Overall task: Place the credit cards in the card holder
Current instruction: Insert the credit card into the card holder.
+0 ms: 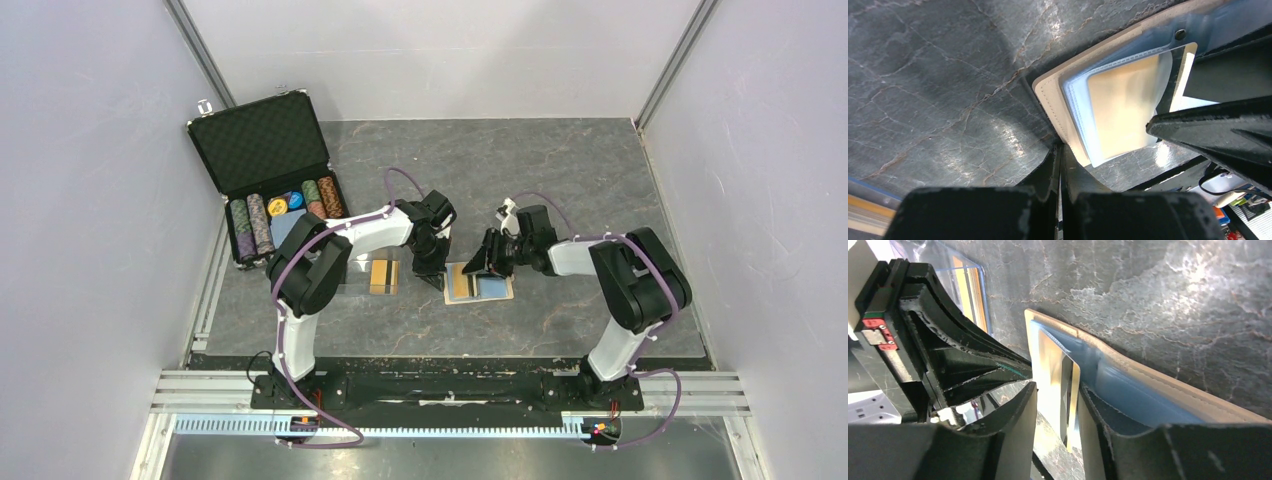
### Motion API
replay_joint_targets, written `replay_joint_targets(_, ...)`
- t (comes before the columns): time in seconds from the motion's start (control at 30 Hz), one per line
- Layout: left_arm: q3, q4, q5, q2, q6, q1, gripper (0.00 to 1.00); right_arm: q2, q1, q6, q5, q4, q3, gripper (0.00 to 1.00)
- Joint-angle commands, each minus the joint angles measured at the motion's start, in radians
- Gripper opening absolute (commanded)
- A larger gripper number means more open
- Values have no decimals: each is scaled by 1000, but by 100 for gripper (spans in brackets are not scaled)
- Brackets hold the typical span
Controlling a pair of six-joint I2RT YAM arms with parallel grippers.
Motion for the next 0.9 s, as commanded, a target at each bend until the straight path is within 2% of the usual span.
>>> replay_joint_targets(0.0,-5,27,-6,-7,-25,-11,2,-45,7,-158,118,-214,70,40)
replay_joint_targets(0.17,-2,28,-4,-2,-23,-11,2,-62,10,-217,153,-314,102,50)
replay_joint_targets(0.3,12,28,9,11,-23,-11,2,-76,19,-247,172,-359,111,52)
replay_joint_targets(0.43,40,28,33,26,-18,-14,2,-53,33,-248,154,-360,118,46)
replay_joint_targets(0.53,57,28,44,36,-20,-18,2,-23,45,-230,118,-338,129,32)
replay_joint_targets(0.63,71,28,54,45,-23,-29,2,-3,56,-209,88,-313,137,22)
replay_joint_targets(0.87,97,28,69,59,-24,-48,2,6,58,-171,41,-257,119,22)
